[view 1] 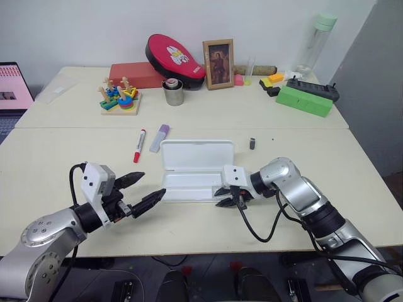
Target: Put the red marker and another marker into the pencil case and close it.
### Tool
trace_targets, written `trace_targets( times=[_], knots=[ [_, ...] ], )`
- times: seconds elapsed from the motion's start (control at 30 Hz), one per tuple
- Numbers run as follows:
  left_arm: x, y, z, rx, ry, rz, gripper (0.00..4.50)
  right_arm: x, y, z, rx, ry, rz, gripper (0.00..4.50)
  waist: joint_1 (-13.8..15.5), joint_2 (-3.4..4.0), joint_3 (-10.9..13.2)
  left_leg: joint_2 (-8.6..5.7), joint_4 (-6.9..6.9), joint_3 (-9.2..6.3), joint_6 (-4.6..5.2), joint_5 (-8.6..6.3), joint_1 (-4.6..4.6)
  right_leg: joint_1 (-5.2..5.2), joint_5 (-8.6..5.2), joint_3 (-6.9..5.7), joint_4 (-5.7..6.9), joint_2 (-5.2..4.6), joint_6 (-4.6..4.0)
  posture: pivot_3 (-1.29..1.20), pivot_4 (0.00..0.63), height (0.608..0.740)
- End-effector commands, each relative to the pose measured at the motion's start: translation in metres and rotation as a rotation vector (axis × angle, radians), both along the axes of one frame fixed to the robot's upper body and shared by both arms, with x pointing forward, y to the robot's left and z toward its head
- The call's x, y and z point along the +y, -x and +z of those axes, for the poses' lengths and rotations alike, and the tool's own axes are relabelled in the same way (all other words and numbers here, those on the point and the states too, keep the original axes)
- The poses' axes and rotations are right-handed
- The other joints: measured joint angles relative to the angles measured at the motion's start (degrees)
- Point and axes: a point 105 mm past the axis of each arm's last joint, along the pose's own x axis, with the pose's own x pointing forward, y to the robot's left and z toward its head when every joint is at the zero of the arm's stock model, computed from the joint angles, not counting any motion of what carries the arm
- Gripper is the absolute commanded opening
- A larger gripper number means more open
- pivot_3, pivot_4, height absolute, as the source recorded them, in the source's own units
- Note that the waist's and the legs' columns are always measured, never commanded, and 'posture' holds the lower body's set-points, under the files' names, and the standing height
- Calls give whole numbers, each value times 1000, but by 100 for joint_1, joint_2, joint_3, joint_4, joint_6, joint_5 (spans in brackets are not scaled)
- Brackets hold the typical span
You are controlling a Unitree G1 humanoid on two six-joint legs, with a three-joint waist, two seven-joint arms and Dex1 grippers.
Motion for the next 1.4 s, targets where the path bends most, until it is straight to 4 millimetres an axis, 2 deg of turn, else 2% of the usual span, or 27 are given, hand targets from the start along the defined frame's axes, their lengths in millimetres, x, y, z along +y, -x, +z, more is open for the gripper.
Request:
trace_targets(
  times=[0.03,0.2,0.3,0.37,0.43,0.47,0.5,0.6,0.8,1.03,1.2,1.23,1.27,1.4],
  knots=[
    [5,-13,12,-54,24,75,4500,10,5,35,-29,-113,53,2546,6,0,0,0,0,0,0,0,0,-1,0,0,1,0,0,0,150,740],
    [24,-36,26,-118,32,264,4500,8,5,79,-10,-263,55,3913,12,-1,0,0,2,-1,0,0,-2,2,2,0,2,0,2,0,150,740],
    [41,-55,40,-158,79,419,4500,5,-5,110,-40,-352,5,3913,25,-2,-1,0,3,-3,1,1,-1,3,2,-1,5,2,2,0,150,740],
    [53,-65,43,-159,88,520,4500,4,-16,127,-68,-406,-47,3959,46,-4,-2,0,5,-4,1,1,-1,5,3,-4,5,2,3,0,150,740],
    [67,-77,34,-125,47,628,4500,2,-38,146,-135,-468,-160,4203,50,-7,-4,-1,5,-5,1,1,0,6,3,-2,4,2,3,0,150,740],
    [71,-81,29,-100,34,659,4500,1,-48,154,-166,-493,-210,4435,44,-7,-4,-2,4,-5,1,1,0,5,3,-2,4,2,3,0,150,740],
    [73,-85,23,-70,20,675,4500,1,-55,159,-176,-508,-243,4480,36,-6,-4,-1,3,-5,2,1,1,1,3,-1,6,3,3,0,150,740],
    [73,-98,-4,36,-40,705,4500,4,-62,170,-182,-540,-274,4480,46,-7,-5,-4,-1,-5,2,1,-1,-2,4,-2,10,2,1,0,150,740],
    [66,-113,-31,138,-79,683,4500,12,-63,179,-198,-577,-270,4480,101,-8,-5,-4,-3,-7,1,1,-19,-15,5,-7,7,1,-1,0,150,740],
    [60,-132,-44,177,-90,675,4500,21,-39,180,-180,-588,-139,4480,111,-4,-4,-3,-2,-7,1,2,-15,-13,5,-9,14,2,-1,0,150,740],
    [55,-140,-48,181,-102,669,4500,22,-32,180,-175,-585,-105,4480,117,-4,-6,-3,3,-9,0,3,-13,-8,6,-11,18,2,0,0,150,740],
    [55,-141,-49,182,-108,668,4150,22,-31,180,-174,-585,-102,4500,117,-3,-7,-3,3,-9,0,3,-12,-7,6,-10,19,2,0,0,150,740],
    [54,-141,-50,182,-108,660,4054,23,-30,180,-175,-585,-99,4500,118,-3,-7,-3,3,-9,0,3,-11,-7,6,-11,20,2,0,0,150,740],
    [52,-142,-50,174,-104,648,3098,23,-28,180,-175,-583,-85,4500,119,-3,-7,-3,3,-9,1,3,-12,-7,6,-11,21,1,0,0,150,740]
  ],
)
